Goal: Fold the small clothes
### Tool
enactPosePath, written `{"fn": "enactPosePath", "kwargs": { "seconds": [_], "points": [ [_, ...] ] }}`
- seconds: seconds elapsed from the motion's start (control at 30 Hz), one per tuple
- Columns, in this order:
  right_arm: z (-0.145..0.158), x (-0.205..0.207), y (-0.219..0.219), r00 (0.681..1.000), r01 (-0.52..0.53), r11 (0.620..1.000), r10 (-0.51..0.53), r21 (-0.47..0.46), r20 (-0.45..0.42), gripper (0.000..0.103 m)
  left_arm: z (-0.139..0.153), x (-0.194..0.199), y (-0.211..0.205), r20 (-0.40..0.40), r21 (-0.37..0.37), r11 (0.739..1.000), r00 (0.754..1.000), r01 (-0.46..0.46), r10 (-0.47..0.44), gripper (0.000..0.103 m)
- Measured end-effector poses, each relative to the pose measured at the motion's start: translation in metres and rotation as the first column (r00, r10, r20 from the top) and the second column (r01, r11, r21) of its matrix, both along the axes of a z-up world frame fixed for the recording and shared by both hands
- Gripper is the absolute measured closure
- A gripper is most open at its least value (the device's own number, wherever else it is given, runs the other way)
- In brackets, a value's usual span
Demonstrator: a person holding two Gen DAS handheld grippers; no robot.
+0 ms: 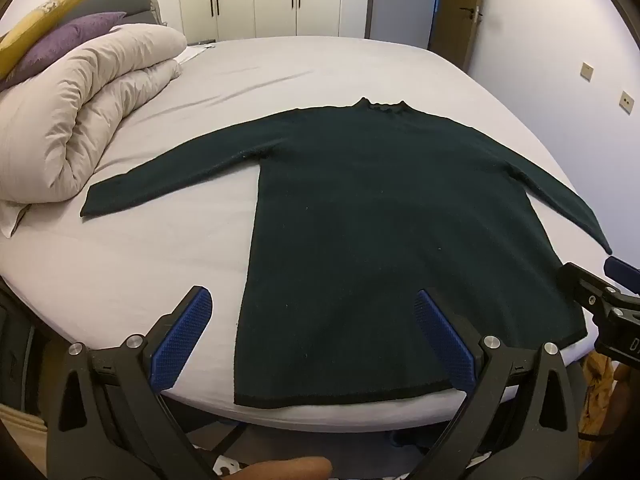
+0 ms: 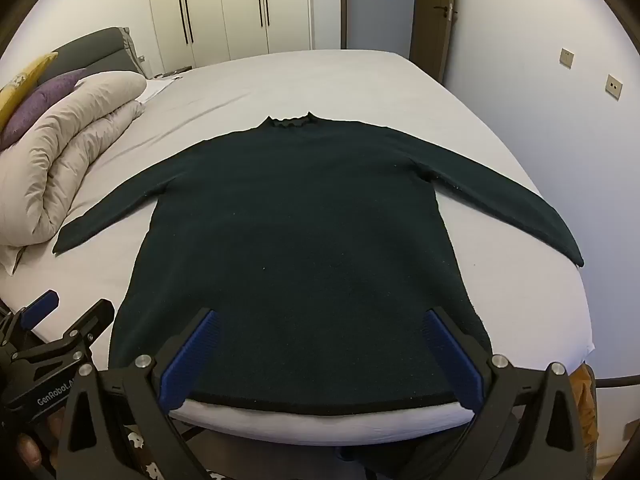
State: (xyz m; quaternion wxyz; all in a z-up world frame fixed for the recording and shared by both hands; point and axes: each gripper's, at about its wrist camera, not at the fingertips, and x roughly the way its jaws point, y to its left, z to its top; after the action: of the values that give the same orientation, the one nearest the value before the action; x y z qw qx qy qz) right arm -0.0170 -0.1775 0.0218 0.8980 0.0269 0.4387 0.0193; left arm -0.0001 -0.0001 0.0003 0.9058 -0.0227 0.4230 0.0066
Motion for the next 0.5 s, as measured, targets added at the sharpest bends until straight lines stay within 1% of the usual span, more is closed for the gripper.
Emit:
{"fn": "enactPosePath", "kwargs": {
  "seconds": [0.1,0.17,0.23,0.33,0.5],
  "points": [
    [-0.0007,0.0008,0.0015,1.000,0.000,1.000,0.000,-0.005,-0.001,0.000,0.0020,-0.0016,-0.0012,0.010,0.005,1.000,1.000,0.006,-0.006,0.000],
    [-0.0012,0.0010,0.0027,1.000,0.002,1.000,-0.002,-0.010,0.002,0.000,0.0022,-0.0013,-0.0014,-0.002,0.005,1.000,1.000,-0.006,0.006,0.000],
    [-0.0021,0.0014,0.0033,1.000,0.004,1.000,-0.004,-0.008,0.001,0.000,-0.0051,-0.0010,-0.0024,-0.002,0.006,1.000,1.000,-0.005,0.005,0.000],
    [-0.0012,0.0001,-0.0007,1.000,0.006,1.000,-0.006,-0.009,0.002,0.000,-0.0063,0.0004,-0.0049,-0.004,0.006,1.000,1.000,-0.005,0.005,0.000],
    [-0.0049,-0.0006,0.0045,1.000,0.003,1.000,-0.003,-0.025,0.003,0.000,-0.0060,0.0001,-0.0028,-0.004,0.000,1.000,1.000,-0.003,0.003,0.000]
  ]
}}
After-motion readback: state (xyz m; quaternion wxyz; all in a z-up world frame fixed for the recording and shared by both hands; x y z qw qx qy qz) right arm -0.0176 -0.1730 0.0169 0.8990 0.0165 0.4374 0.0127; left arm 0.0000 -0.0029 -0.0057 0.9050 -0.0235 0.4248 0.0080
